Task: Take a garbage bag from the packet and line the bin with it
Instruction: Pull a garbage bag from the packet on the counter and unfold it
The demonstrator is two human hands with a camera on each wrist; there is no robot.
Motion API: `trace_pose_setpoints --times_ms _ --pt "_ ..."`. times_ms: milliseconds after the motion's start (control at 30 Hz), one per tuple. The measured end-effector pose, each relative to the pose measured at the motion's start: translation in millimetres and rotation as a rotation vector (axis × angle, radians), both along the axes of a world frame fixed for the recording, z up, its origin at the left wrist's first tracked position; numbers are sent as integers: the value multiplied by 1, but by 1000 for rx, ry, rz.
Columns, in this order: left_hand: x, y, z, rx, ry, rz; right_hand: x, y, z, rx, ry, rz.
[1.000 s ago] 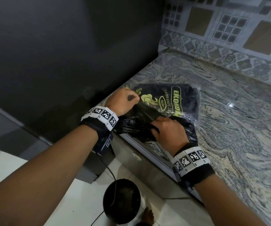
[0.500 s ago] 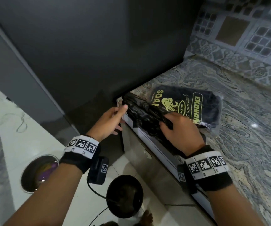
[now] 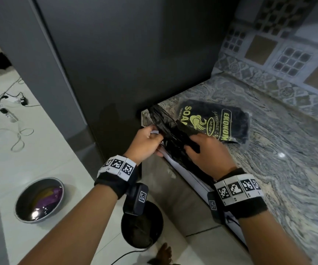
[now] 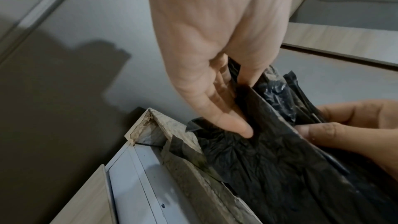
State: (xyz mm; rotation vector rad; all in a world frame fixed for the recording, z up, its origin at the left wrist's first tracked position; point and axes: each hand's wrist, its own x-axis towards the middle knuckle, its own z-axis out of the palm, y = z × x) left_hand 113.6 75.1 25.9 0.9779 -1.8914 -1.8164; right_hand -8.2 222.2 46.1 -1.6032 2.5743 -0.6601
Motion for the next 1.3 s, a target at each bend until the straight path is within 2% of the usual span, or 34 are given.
trace_pose_setpoints --times_ms 133,300,533,700,800,900,999,1099,1199,1299 --pt "26 5 9 -55 53 -3 19 7 4 -32 -92 66" --pt "70 4 23 -126 104 9 49 -4 7 -64 -373 145" --pt "124 5 29 -224 104 0 100 -34 14 -146 -634 271" --pt "160 10 26 -184 111 46 129 -50 5 -255 -613 303" --pt "176 11 24 -34 140 103 143 -54 -1 -300 -657 336" --pt "191 14 22 104 200 109 155 -58 -8 -314 -617 278" --pt "199 23 18 -44 159 113 164 -62 -14 -311 -571 231" --pt "198 26 14 -198 111 258 166 -65 -19 -280 -585 233" --pt "197 24 12 -246 140 345 160 -66 -21 -249 -619 234" --pt "198 16 5 -313 83 386 147 -66 -24 -231 -622 246"
